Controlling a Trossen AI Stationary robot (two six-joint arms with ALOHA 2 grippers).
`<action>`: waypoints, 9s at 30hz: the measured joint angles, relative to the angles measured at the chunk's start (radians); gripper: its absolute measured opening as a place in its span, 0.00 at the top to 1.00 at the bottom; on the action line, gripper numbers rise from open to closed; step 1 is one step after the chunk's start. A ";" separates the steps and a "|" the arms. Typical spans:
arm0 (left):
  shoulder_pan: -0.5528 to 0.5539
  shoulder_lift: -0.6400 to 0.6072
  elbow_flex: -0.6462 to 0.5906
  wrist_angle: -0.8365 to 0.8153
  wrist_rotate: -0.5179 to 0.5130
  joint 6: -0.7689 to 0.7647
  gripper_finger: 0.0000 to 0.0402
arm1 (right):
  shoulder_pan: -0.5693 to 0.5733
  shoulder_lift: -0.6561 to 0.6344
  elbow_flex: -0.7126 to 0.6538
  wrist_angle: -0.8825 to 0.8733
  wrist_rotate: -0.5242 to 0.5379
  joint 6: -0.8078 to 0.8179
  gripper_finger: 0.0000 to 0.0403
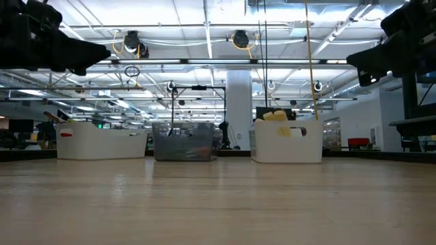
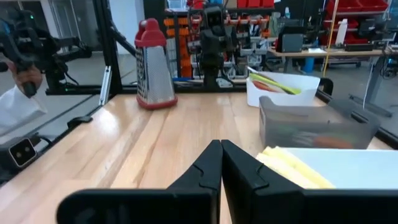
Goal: Pick & Place Kitchen Items
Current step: Return to Home Position
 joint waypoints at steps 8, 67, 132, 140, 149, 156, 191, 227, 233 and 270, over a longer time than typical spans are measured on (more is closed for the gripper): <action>0.000 0.000 0.000 -0.004 0.007 -0.004 0.67 | 0.000 0.000 -0.014 0.006 -0.002 0.000 0.99; 0.000 0.001 0.001 0.005 0.006 0.042 0.67 | 0.000 0.004 -0.120 0.226 -0.074 -0.152 0.99; 0.000 0.001 0.001 0.005 0.006 0.042 0.67 | 0.000 0.004 -0.120 0.226 -0.074 -0.151 0.99; 0.000 0.001 0.001 0.005 0.006 0.042 0.67 | 0.000 0.005 -0.120 0.226 -0.074 -0.151 0.99; 0.000 0.001 0.001 0.005 0.006 0.042 0.67 | 0.000 0.005 -0.120 0.226 -0.074 -0.151 0.99; 0.000 0.001 0.001 0.006 0.006 0.042 0.67 | 0.000 0.005 -0.120 0.226 -0.074 -0.151 0.99; 0.000 0.001 0.002 0.006 0.005 0.042 0.67 | 0.000 0.004 -0.120 0.226 -0.074 -0.151 0.99; 0.000 0.001 0.002 0.006 0.006 0.042 0.67 | 0.000 0.004 -0.120 0.226 -0.074 -0.151 0.99; 0.000 0.001 0.002 0.006 0.006 0.042 0.67 | 0.000 0.004 -0.120 0.226 -0.074 -0.151 0.99; 0.000 0.001 0.002 0.006 0.006 0.042 0.67 | 0.000 0.004 -0.120 0.226 -0.074 -0.151 0.99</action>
